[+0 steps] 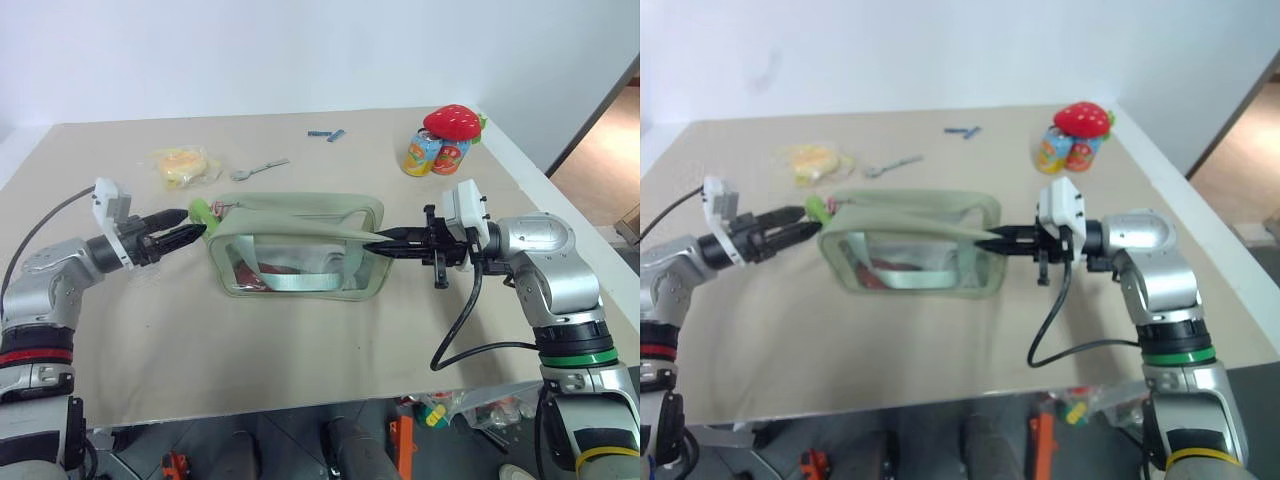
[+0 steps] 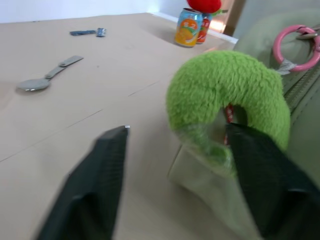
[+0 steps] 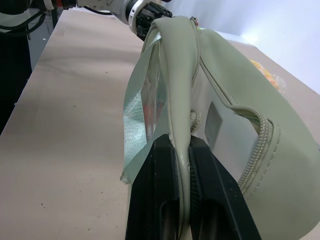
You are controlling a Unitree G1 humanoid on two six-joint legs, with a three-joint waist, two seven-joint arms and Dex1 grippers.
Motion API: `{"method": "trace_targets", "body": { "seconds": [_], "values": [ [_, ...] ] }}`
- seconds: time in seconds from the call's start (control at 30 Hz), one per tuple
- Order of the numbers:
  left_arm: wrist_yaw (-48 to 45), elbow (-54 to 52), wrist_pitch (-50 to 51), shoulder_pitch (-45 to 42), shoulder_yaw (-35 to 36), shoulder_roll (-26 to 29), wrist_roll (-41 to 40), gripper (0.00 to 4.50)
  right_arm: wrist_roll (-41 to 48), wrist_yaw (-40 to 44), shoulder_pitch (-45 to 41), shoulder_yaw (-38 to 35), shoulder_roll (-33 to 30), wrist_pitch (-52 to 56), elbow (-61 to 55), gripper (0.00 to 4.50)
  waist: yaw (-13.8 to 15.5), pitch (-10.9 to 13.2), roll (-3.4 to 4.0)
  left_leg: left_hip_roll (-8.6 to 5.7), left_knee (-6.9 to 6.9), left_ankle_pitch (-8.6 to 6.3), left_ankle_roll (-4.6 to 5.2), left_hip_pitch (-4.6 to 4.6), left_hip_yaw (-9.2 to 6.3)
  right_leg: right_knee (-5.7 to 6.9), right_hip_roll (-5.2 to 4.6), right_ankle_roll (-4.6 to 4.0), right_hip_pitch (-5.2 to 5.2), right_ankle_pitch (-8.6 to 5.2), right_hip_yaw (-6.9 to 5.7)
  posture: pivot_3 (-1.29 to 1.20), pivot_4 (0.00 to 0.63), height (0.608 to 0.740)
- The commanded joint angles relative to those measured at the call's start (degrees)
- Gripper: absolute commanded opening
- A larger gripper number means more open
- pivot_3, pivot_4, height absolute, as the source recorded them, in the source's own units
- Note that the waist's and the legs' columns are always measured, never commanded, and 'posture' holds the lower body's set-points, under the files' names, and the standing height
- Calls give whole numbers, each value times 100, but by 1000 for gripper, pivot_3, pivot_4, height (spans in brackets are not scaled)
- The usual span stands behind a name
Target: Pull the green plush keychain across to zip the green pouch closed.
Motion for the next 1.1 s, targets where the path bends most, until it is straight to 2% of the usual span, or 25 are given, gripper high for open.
{"method": "trace_targets", "body": {
  "seconds": [0.03, 0.1, 0.2, 0.4, 0.63, 0.97, 1.1],
  "values": [
    [-122, -36, -108, -156, 110, 9, -8, 1638, 22, 29, -11, 0, -48, -73, -150, 0, -2, 0, 0, 0, 0, 0, 0, 1, 0, 1, 0, 0, 0, 0, 1, 0, 150, 740],
    [-108, -41, -123, -185, 153, -36, -21, 1108, 14, 28, -20, 12, -36, -80, -137, 0, -2, 0, 0, 0, 0, 0, 0, 1, -1, 1, 1, -1, 0, 0, 0, 0, 150, 740],
    [-126, -137, -92, -193, 186, -37, -62, 12, -6, 32, -49, 38, -11, -103, -97, 0, -2, 0, 0, 0, 0, 0, 0, 1, -3, 3, 1, -1, 0, -1, -1, 0, 150, 740],
    [-30, -1451, 542, -182, 364, 200, -522, 12, -27, 68, -84, 42, -25, -139, -2, 0, -4, 2, -3, 0, 0, 0, 0, 0, -4, 3, 1, -1, 0, -1, -1, 0, 150, 740],
    [403, -2646, 1253, -620, 539, 518, -1012, 12, -71, 97, -114, 68, -25, -225, 140, 0, -7, 2, -3, 0, 0, 0, -1, 4, -5, 4, 0, 1, 2, -4, -1, 0, 150, 740],
    [554, -3311, 1269, -763, -290, 130, -811, 12, -159, 131, -248, 161, 36, -411, 393, 0, -11, 2, -4, -1, 0, 6, -8, 11, -5, 7, 2, 3, 4, -2, 1, 0, 150, 740],
    [456, -3350, 1452, -701, -580, 258, -703, 12, -184, 141, -241, 156, 29, -451, 413, 0, -11, 2, -3, -1, 0, 5, -8, 10, -5, 7, 3, 2, 5, -2, 2, 0, 150, 740]
  ]
}}
